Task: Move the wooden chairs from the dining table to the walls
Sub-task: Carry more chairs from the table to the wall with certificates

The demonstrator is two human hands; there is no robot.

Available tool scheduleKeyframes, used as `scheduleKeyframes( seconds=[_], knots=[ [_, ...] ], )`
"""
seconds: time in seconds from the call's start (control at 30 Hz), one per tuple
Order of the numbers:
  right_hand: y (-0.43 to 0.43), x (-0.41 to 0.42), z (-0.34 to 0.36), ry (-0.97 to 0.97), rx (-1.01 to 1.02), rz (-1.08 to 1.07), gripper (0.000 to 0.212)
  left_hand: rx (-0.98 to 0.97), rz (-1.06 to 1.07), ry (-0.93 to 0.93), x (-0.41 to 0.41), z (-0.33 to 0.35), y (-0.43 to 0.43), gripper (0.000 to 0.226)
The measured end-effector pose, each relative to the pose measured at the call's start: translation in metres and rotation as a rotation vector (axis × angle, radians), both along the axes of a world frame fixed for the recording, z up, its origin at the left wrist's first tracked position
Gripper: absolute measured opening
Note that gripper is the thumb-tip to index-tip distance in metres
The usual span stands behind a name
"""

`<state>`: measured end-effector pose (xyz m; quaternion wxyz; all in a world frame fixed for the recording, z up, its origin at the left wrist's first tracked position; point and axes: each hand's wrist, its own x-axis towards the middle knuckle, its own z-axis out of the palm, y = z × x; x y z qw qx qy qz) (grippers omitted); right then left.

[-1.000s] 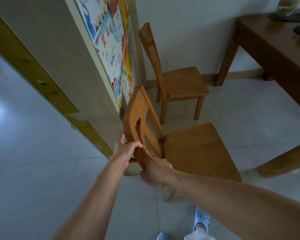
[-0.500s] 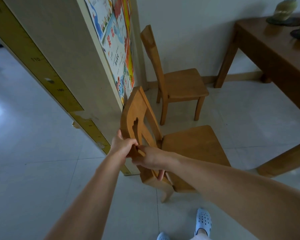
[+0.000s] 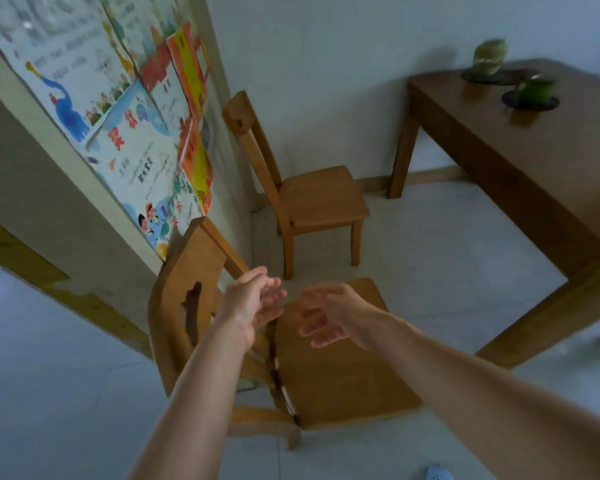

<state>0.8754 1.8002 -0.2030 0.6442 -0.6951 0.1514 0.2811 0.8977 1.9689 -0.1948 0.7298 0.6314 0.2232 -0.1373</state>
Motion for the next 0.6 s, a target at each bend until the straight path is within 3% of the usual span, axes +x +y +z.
scheduleKeyframes(
  seconds=[0.1,0.27,0.6],
  knots=[
    [-0.064,0.012,0.001,-0.001,0.017,-0.117,0.026,-0.101,-0.010,0.016,0.017,-0.001,-0.057,0.039],
    [-0.174,0.029,0.017,0.001,0.040,-0.290,0.024,-0.174,-0.026,0.037,0.042,-0.003,-0.165,0.035],
    [-0.347,0.052,0.042,-0.015,-0.026,-0.306,0.014,-0.284,-0.074,0.074,0.065,-0.006,-0.336,0.025]
  ],
)
